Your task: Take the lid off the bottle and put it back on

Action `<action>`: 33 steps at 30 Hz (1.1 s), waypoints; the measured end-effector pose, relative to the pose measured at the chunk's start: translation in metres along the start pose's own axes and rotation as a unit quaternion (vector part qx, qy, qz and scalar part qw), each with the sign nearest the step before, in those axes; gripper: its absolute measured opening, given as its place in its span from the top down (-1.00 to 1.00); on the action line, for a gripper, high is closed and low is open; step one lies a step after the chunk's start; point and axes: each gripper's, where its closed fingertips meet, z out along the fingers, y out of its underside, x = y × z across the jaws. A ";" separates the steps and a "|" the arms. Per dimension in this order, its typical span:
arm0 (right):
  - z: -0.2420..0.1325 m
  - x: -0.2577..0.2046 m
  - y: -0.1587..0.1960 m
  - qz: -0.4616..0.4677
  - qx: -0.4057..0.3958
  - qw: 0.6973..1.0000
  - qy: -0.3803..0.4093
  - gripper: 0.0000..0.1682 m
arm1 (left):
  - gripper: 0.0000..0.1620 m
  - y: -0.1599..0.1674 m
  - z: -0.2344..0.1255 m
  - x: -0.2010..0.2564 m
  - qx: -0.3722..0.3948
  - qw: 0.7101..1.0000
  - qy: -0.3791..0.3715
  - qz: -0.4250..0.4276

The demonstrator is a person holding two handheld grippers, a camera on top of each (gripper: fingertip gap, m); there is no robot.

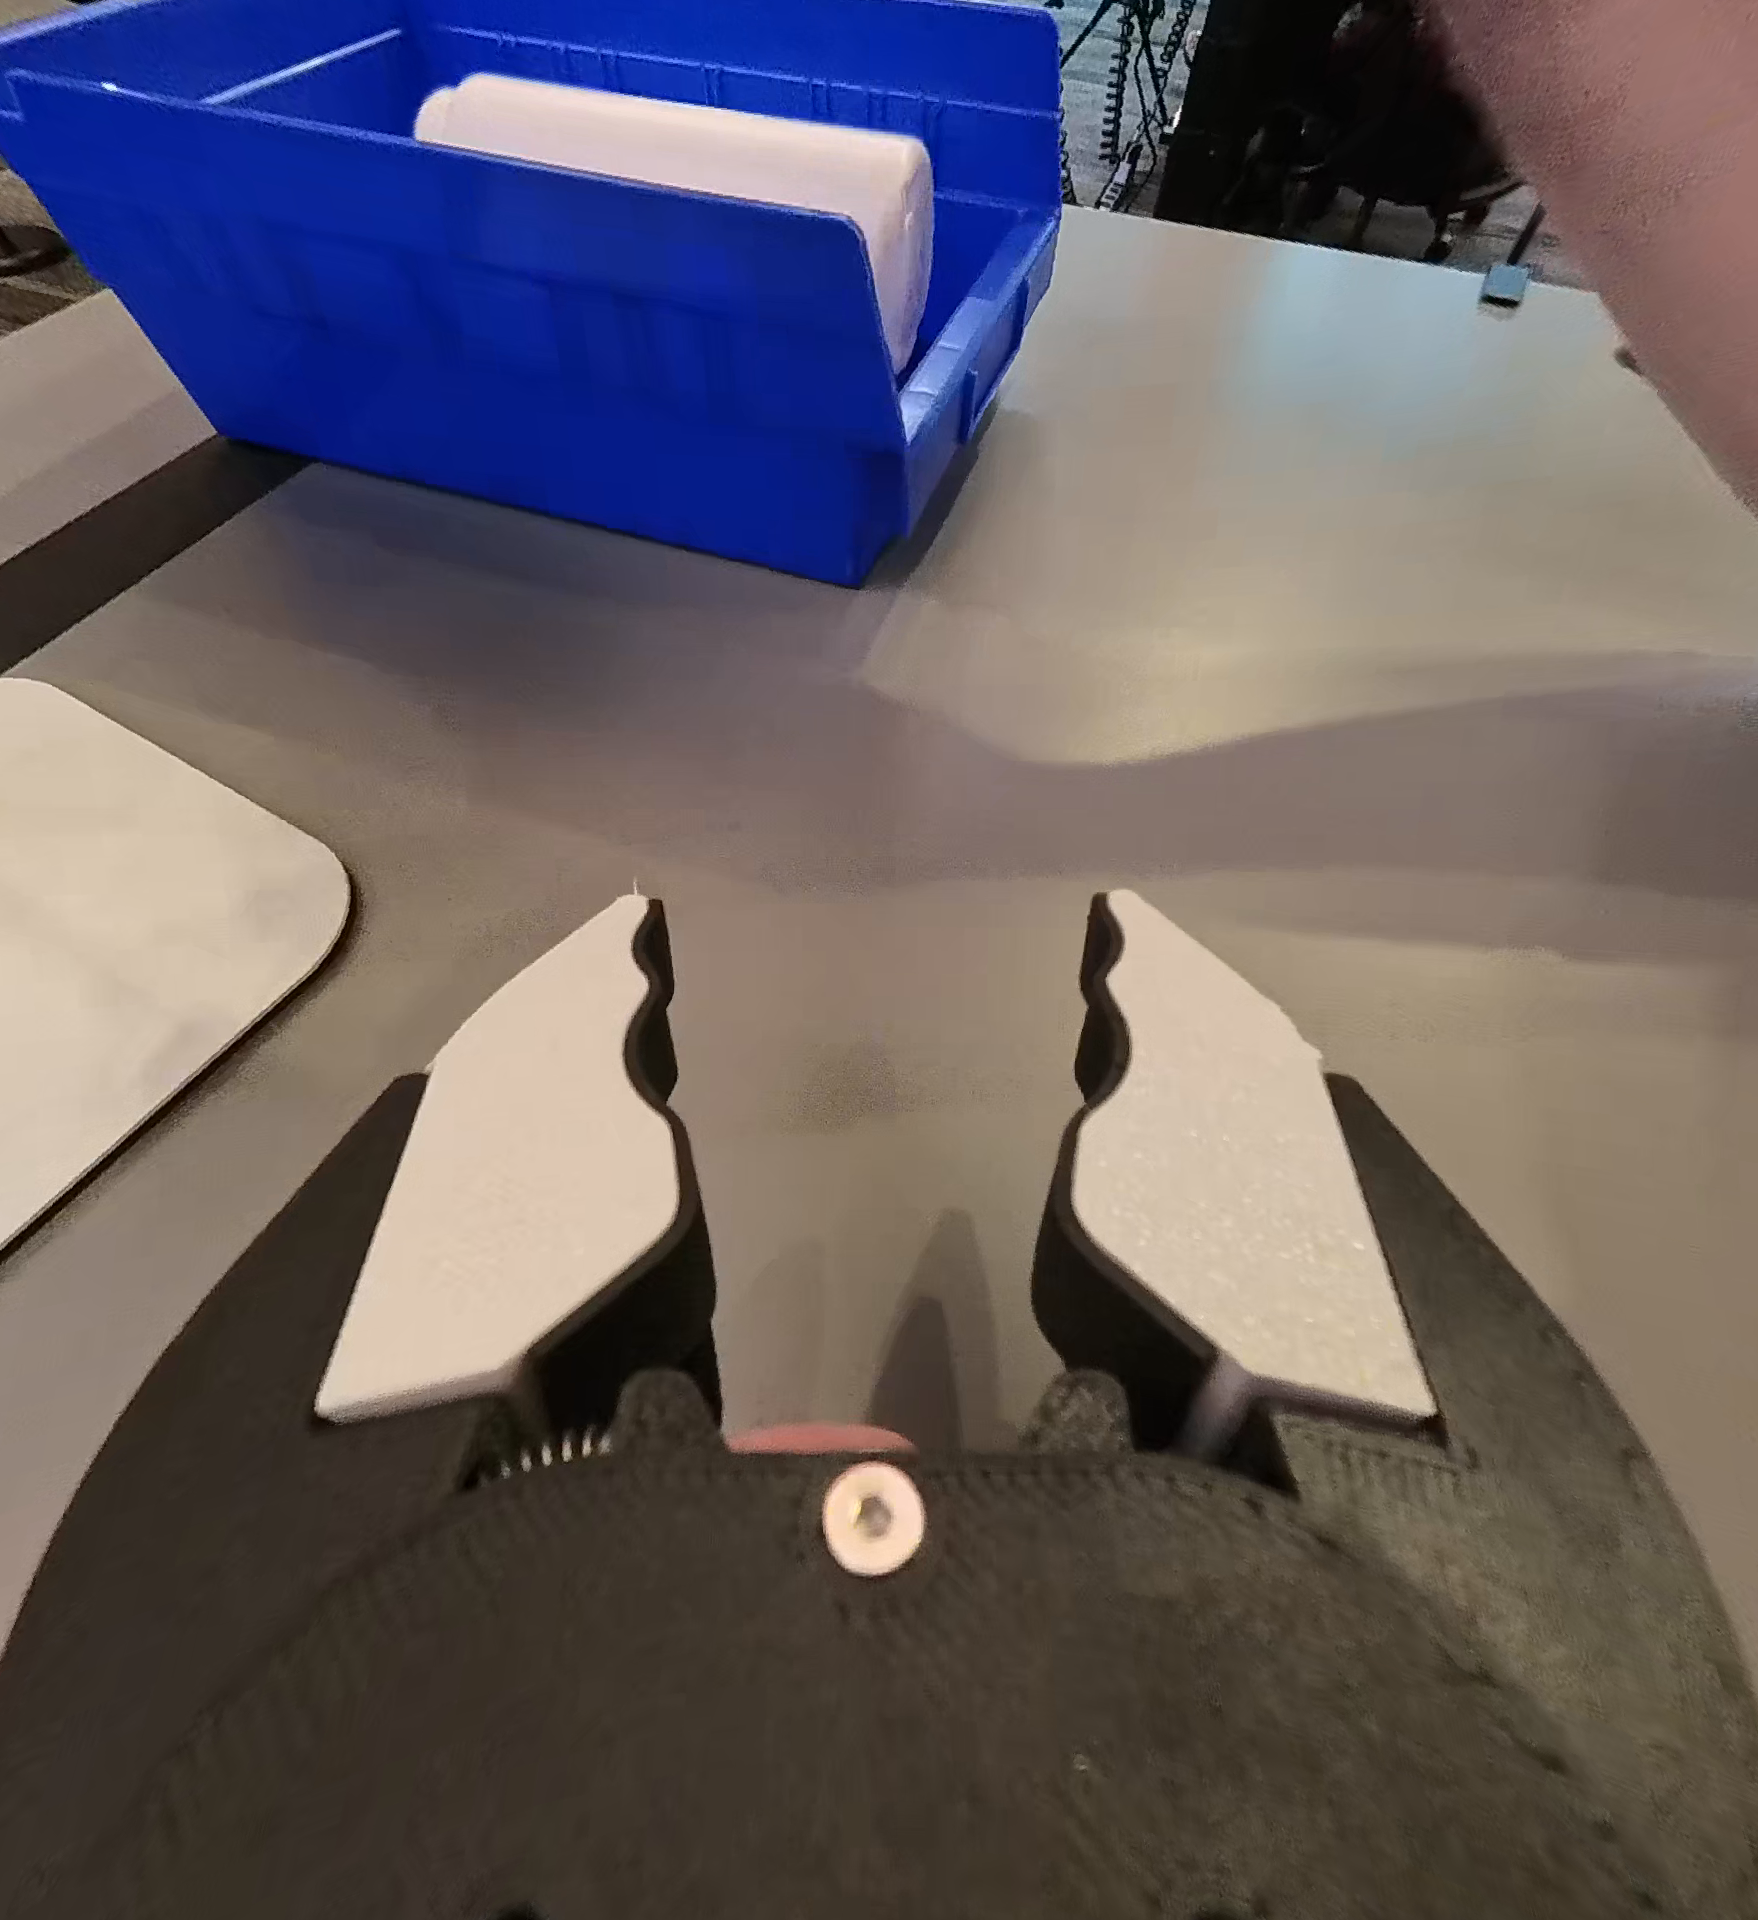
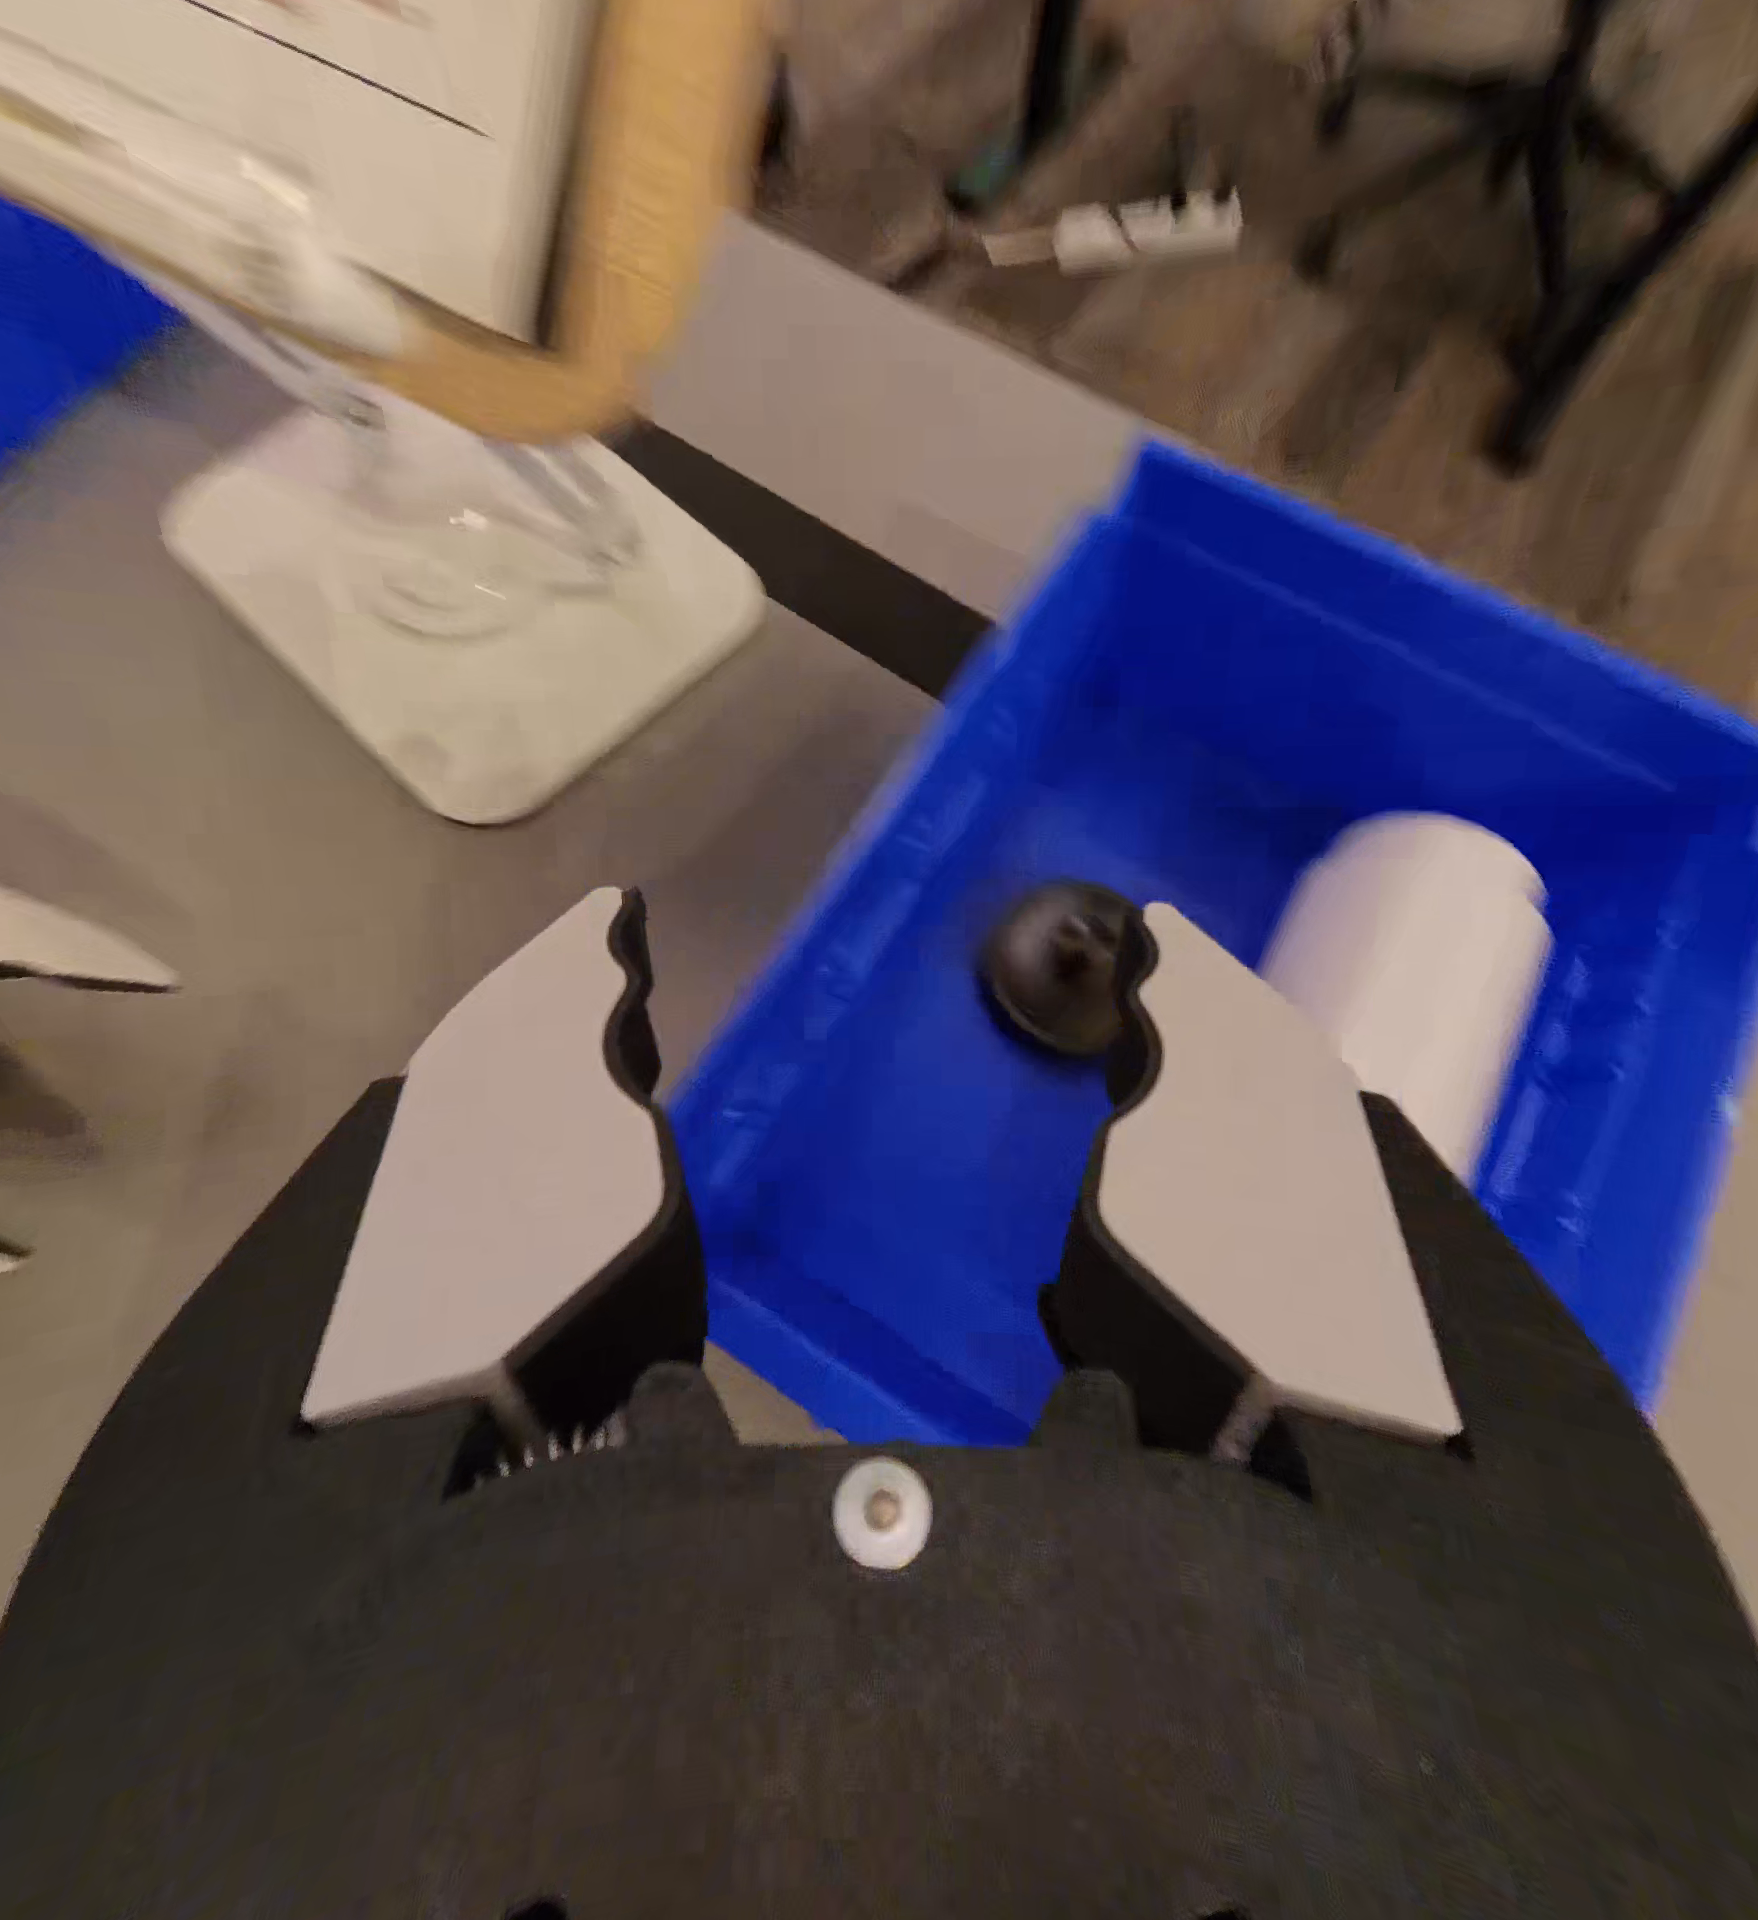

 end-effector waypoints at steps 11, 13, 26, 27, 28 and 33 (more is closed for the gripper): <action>0.055 -0.201 0.009 -0.119 0.089 0.978 -0.149 0.20 | -0.02 0.002 -0.002 -0.019 -0.004 0.998 -0.053 -0.027; 0.074 -0.202 0.022 -0.109 0.079 0.980 -0.145 0.19 | -0.05 0.006 -0.002 -0.025 -0.018 0.997 -0.071 -0.017; 0.128 -0.193 0.072 -0.061 -0.011 0.986 -0.154 -0.12 | -0.20 0.026 0.002 -0.043 -0.095 0.985 -0.144 0.021; 0.128 -0.193 0.072 -0.065 -0.010 0.986 -0.151 -0.13 | -0.21 0.026 0.002 -0.044 -0.097 0.984 -0.147 0.024; 0.129 -0.193 0.072 -0.069 -0.011 0.986 -0.150 -0.12 | -0.21 0.027 0.002 -0.044 -0.099 0.983 -0.150 0.024; 0.130 -0.193 0.074 -0.078 -0.015 0.986 -0.146 -0.12 | -0.25 0.029 0.002 -0.045 -0.107 0.982 -0.154 0.025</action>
